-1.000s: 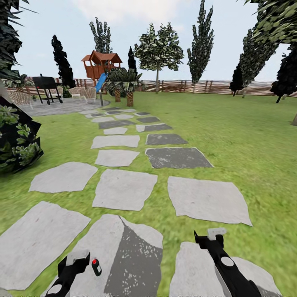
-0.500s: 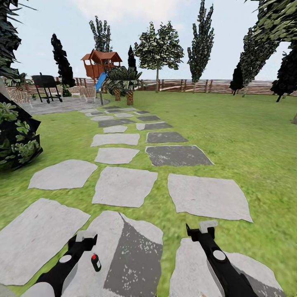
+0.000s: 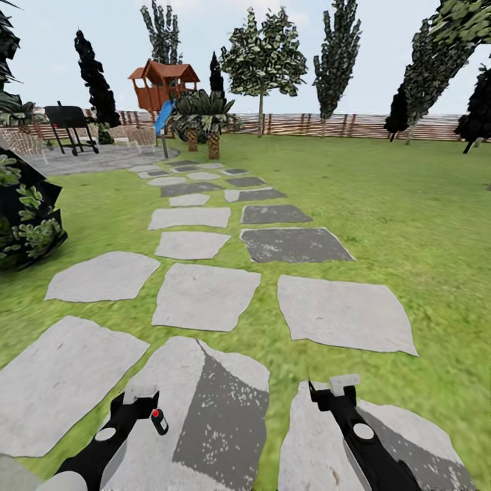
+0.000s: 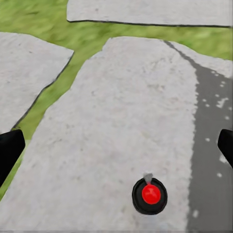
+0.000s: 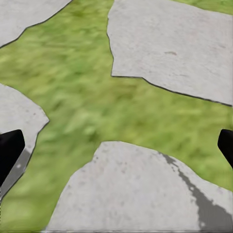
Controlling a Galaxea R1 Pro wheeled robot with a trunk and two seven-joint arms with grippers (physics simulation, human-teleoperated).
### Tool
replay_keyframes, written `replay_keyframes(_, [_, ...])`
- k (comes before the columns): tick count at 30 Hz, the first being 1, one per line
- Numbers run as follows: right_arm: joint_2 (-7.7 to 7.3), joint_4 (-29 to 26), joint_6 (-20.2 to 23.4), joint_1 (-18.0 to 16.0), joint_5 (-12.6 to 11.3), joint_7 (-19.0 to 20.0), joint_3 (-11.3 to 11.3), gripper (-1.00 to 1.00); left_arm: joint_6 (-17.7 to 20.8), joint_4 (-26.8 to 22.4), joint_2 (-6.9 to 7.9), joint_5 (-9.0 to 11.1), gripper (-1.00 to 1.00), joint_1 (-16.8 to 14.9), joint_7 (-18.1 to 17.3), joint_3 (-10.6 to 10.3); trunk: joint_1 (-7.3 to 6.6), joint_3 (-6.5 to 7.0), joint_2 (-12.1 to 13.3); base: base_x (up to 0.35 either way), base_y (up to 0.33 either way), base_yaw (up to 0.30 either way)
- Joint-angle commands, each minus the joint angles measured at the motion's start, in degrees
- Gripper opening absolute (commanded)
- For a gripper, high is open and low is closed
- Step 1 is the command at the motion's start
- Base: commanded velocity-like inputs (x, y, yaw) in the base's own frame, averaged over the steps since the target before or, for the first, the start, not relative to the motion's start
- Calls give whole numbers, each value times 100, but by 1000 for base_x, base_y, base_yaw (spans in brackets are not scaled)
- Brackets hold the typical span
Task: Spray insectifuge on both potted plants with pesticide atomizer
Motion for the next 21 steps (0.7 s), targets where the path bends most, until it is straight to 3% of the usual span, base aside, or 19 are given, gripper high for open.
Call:
replay_keyframes(1, [2,5,-13,-3,51,-2,-11,100,-36,31,0,-57,100,-3,-6,43,1,-30,-3,0,0,0])
replay_keyframes(21, [4,1,-20,-3,40,-11,-38,100,-113,119,23,-62,100,8,-17,47,53,-643,-30,0,0,0])
